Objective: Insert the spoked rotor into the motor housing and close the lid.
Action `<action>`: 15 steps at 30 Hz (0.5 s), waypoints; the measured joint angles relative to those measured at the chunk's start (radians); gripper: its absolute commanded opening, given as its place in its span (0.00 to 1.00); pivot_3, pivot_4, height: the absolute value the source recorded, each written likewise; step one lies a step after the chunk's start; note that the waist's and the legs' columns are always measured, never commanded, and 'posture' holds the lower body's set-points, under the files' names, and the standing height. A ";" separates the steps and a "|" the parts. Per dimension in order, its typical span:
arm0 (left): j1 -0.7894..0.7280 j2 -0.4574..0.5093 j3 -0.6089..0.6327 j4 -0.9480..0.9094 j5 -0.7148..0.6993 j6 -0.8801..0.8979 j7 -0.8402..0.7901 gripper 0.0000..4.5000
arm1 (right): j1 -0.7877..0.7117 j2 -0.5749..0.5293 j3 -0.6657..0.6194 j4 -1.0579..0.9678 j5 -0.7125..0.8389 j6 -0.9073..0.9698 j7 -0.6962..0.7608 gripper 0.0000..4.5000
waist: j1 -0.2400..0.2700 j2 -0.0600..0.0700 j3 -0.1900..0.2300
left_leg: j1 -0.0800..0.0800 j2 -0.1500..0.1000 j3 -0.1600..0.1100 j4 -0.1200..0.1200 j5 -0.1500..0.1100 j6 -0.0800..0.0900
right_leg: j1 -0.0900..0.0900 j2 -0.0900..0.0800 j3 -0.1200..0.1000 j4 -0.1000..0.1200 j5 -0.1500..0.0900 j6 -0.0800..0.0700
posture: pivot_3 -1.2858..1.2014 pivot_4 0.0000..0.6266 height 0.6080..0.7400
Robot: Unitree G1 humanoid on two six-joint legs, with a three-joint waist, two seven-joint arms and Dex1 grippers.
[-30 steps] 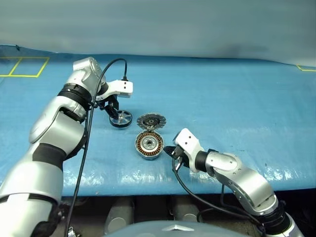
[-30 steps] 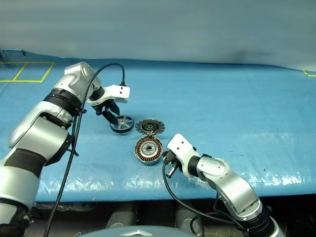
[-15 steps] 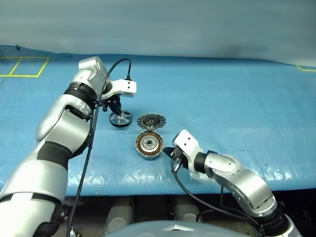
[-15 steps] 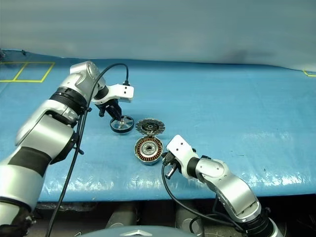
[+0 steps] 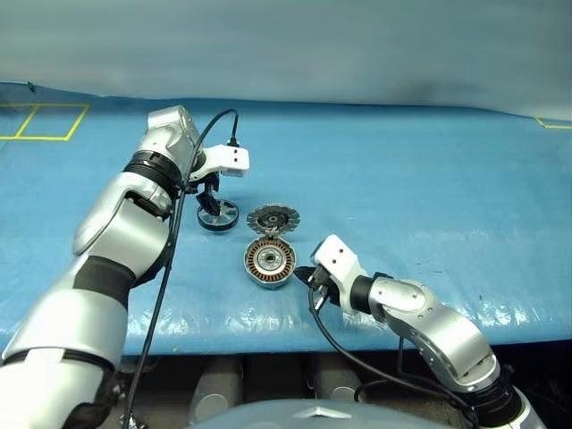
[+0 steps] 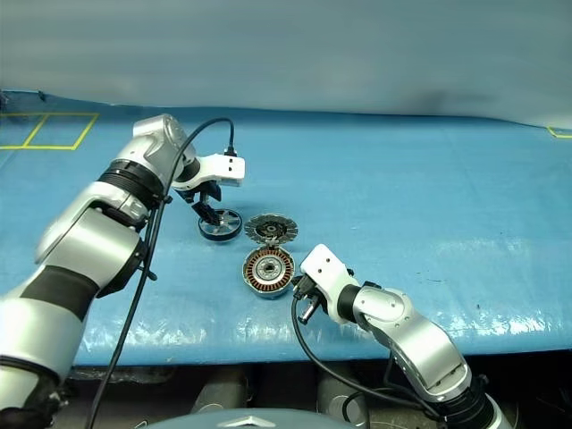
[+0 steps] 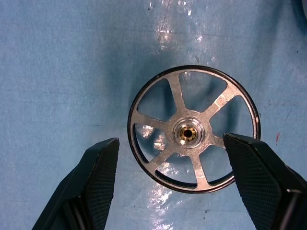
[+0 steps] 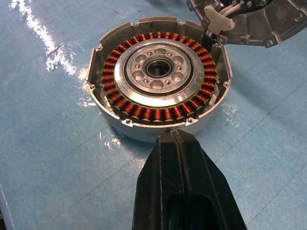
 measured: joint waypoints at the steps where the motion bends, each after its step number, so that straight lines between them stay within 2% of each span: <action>1: 0.000 -0.007 0.000 0.000 0.002 0.009 0.004 0.85 | -0.003 0.001 0.000 0.002 0.000 0.000 0.000 0.00 | 0.000 0.000 0.000 | 0.000 0.000 0.000 0.000 0.000 0.000 | 0.000 0.000 0.000 0.000 0.000 0.000 | 0.52 0.24 1.00; 15: 0.000 -0.022 -0.013 0.002 0.063 0.118 0.026 0.85 | -0.012 0.006 0.002 0.012 -0.003 -0.006 -0.006 0.00 | -0.007 0.000 0.000 | 0.000 0.000 0.000 0.000 0.000 0.000 | 0.000 0.000 0.000 0.001 0.000 0.000 | 0.52 0.24 1.00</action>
